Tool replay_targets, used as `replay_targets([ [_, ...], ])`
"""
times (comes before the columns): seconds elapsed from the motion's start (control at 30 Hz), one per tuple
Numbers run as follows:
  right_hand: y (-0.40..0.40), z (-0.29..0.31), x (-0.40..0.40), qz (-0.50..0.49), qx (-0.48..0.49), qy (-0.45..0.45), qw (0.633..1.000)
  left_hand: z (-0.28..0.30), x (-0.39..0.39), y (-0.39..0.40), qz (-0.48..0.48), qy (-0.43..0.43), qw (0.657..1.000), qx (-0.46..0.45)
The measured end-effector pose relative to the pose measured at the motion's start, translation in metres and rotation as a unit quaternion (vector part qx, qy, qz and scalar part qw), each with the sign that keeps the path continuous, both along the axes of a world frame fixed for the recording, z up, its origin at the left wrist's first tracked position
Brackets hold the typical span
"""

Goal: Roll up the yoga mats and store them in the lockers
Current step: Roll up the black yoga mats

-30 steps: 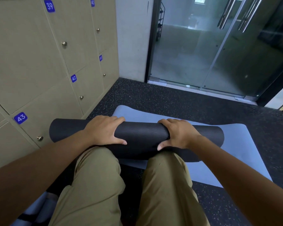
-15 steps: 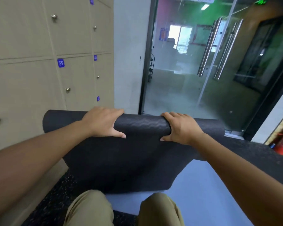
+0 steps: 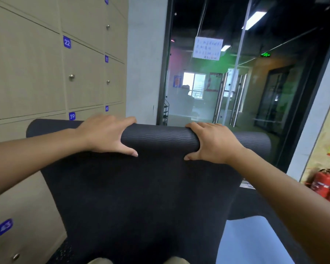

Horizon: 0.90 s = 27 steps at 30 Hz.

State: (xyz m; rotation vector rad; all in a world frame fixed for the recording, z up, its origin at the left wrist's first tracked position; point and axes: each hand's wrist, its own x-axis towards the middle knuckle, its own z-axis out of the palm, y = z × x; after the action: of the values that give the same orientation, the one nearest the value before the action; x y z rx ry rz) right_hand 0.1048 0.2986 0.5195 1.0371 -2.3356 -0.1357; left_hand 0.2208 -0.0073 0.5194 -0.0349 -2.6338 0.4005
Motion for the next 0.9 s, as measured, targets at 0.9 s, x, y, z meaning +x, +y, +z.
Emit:
replay_targets([
  [0.9, 0.089, -0.082, 0.243, -0.026, 0.121, -0.189, 0.974, -0.094, 0.220, 0.077, -0.053, -0.220, 0.964, 0.142],
])
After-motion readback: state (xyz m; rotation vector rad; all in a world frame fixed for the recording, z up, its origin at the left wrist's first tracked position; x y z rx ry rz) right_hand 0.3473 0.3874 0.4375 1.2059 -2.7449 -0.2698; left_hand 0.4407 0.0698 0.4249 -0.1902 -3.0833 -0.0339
